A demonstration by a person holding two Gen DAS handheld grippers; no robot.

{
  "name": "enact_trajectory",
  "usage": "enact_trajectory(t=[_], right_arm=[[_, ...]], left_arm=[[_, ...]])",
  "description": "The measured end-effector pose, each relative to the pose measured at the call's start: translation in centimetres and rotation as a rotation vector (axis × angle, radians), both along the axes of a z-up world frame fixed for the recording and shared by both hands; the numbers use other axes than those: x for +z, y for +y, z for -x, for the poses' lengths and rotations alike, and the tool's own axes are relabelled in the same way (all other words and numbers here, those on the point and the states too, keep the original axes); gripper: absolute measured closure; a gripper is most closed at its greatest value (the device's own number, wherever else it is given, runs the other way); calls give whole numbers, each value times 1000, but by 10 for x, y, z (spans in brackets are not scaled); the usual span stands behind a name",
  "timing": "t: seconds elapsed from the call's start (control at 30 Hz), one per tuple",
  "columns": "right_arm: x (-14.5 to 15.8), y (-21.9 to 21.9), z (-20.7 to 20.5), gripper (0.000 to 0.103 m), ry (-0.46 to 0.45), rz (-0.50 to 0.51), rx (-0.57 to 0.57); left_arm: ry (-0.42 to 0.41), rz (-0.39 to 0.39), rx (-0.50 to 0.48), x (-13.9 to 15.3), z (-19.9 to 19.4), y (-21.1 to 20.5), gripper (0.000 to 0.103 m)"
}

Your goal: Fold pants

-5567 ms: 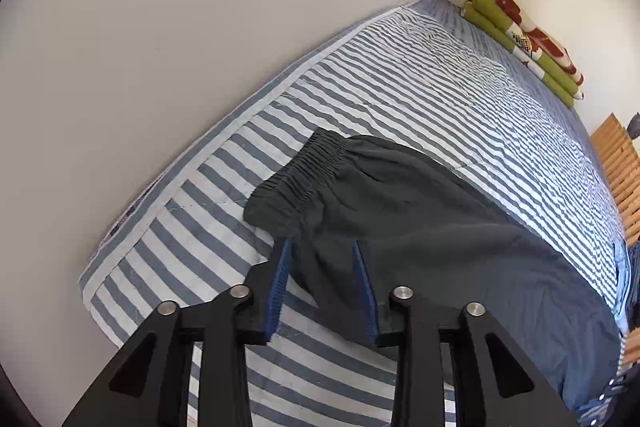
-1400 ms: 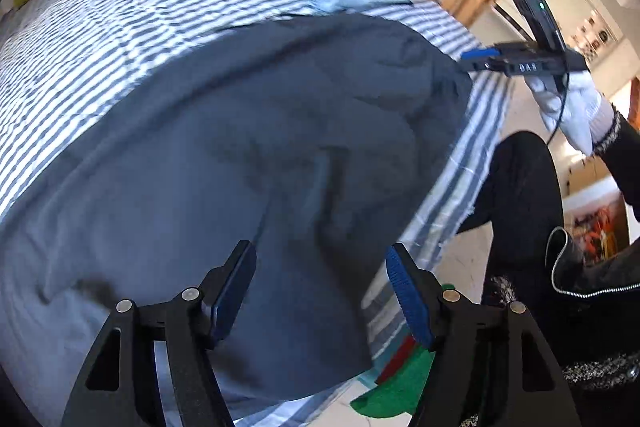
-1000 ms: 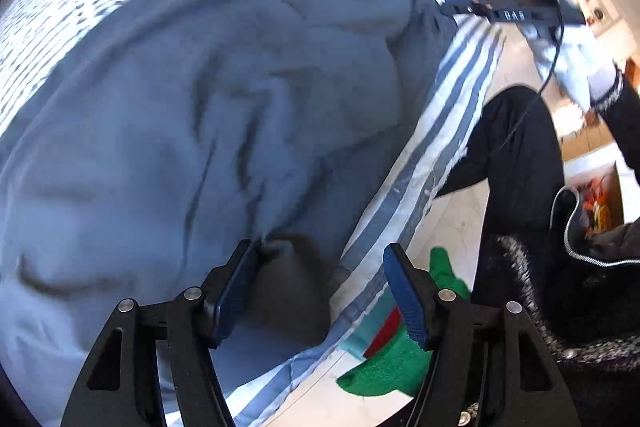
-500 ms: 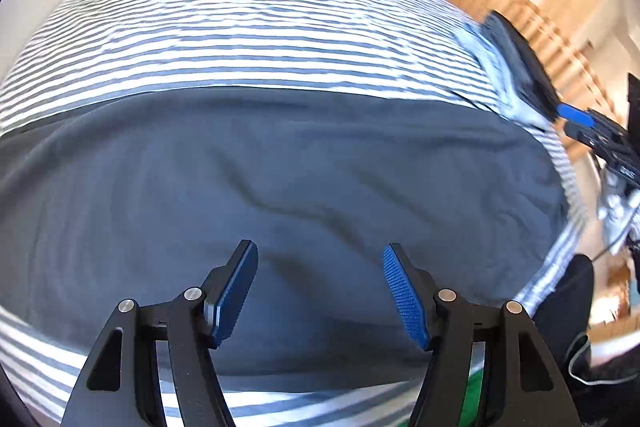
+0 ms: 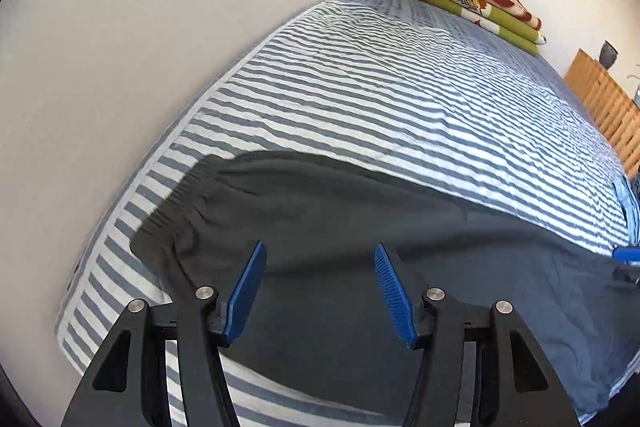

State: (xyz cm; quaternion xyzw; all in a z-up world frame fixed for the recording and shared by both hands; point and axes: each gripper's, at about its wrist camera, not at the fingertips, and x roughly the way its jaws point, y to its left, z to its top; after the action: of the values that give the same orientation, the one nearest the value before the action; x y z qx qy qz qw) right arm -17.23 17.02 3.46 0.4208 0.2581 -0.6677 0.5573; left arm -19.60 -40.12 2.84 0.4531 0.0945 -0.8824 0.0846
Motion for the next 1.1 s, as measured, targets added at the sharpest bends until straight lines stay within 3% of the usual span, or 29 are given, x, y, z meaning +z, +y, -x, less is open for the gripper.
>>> enact_trajectory(t=[0.07, 0.13, 0.3, 0.37, 0.53, 0.6, 0.67, 0.77, 0.83, 0.87, 0.9, 1.1], right_arm=[[-13, -26, -8, 82, 57, -33, 40], [-27, -45, -9, 82, 128, -69, 69], [-48, -64, 12, 82, 143, -106, 107], [-47, -68, 19, 80, 142, -108, 120], [-56, -76, 27, 77, 118, -98, 154], [-59, -78, 24, 77, 114, -94, 167], [-65, -82, 20, 77, 111, -101, 187], [-72, -85, 15, 77, 105, -121, 201], [-75, -84, 15, 83, 100, -124, 199], [-76, -83, 15, 94, 103, -128, 194], [-77, -82, 16, 98, 108, -130, 187], [-69, -74, 16, 103, 146, -103, 167]], left_arm=[[13, 16, 39, 7, 17, -25, 43], [6, 30, 8, 9, 35, -33, 43], [-87, 135, -114, -12, 83, -4, 42], [-132, 130, -122, -27, 94, 0, 42], [-156, 147, -142, -46, 100, 16, 42], [-182, 180, -151, -55, 103, 21, 48], [-211, 192, -139, -62, 105, 22, 79], [-202, 195, -135, -64, 106, 23, 103], [-193, 226, -133, -62, 103, 27, 103], [-190, 237, -134, -61, 101, 29, 103], [-184, 237, -139, -58, 99, 30, 103], [-99, 211, -78, -30, 93, 25, 103]])
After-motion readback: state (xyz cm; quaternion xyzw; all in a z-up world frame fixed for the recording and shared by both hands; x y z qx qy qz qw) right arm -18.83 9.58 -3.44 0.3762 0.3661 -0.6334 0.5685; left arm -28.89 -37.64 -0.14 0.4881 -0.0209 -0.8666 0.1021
